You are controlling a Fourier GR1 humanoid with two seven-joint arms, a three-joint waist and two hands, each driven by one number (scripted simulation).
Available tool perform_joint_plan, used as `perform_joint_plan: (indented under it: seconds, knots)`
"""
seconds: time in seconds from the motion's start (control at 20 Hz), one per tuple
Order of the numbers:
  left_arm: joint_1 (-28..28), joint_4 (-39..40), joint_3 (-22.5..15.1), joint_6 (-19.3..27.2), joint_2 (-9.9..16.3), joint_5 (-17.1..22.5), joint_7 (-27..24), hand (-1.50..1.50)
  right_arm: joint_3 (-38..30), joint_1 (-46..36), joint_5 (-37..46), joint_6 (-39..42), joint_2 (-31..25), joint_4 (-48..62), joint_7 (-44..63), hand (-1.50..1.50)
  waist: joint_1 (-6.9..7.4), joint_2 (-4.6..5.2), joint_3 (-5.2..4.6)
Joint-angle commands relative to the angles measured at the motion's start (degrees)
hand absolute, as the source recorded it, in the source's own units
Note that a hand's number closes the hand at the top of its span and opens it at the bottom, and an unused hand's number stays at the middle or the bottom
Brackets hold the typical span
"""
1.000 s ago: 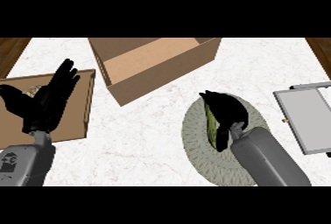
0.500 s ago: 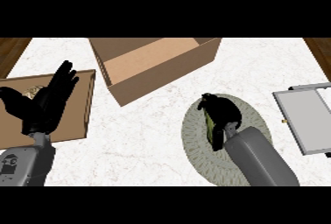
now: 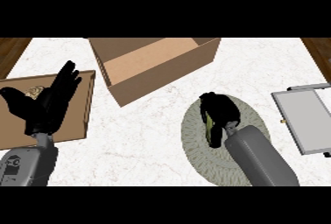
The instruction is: Pick the squash from the placemat and place it in the tiered shelf
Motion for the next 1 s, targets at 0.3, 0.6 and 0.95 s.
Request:
perform_joint_plan:
  seconds: [0.3,0.6,0.95]
  knots:
    - [-0.31,-0.78,-0.28,0.81,-0.60,-0.92,0.71,0.00,10.35,17.88,1.41,-5.04,9.07,-24.15,25.54,1.50,-1.34,0.28,0.49]
    - [-1.64,-0.02,1.53,0.43,0.51,-0.06,1.20,0.00,17.95,22.29,0.78,-15.08,9.25,-39.86,33.78,1.50,-0.89,0.44,0.53]
    - [0.22,-0.27,1.89,0.19,0.96,-0.50,0.68,0.00,16.82,20.03,9.79,-18.21,9.31,-60.97,40.97,1.50,-1.24,0.19,0.47]
